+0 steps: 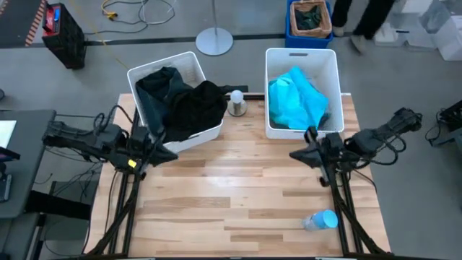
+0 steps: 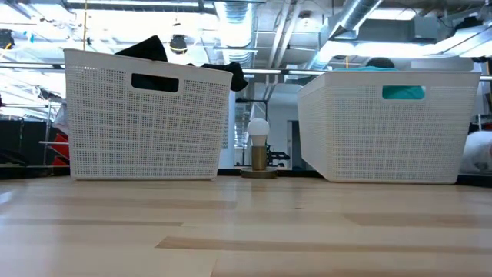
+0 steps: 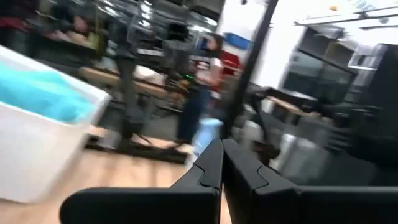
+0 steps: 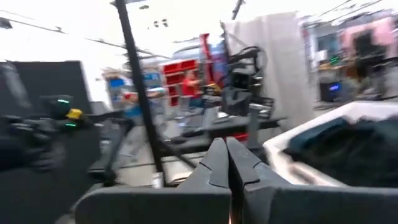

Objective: Sort clothes
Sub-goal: Return to Home Position

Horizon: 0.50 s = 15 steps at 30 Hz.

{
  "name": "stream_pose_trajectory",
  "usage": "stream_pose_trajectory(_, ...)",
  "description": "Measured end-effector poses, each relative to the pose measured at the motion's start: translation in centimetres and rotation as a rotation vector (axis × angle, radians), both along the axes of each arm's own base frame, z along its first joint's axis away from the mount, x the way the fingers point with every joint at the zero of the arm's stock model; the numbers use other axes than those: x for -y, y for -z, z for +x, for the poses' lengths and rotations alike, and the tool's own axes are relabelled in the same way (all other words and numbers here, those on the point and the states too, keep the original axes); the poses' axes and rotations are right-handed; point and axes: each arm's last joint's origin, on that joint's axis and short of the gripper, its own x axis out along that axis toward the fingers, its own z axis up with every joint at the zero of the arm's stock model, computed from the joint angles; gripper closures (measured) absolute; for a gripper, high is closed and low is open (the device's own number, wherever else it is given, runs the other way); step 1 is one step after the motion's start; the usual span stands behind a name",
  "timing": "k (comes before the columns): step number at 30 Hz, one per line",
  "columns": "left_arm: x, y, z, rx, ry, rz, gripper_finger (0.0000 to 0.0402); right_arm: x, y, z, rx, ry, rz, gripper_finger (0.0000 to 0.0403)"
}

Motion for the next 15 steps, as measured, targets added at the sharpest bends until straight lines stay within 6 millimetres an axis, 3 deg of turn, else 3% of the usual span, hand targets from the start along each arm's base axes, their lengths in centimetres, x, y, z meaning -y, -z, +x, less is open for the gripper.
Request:
stream_pose_trajectory(8,0.4,3.7,-1.7,-0.02,0.109,-0.108,0.0401,0.4,4.6,-3.0,0.104,-0.067,0.138,0.0402)
stream_pose_trajectory(15,0.2,5.2,-3.4,0.002,0.129,-0.173,0.0401,0.7,7.7,-4.5,0.113,-0.059,0.195,0.0402)
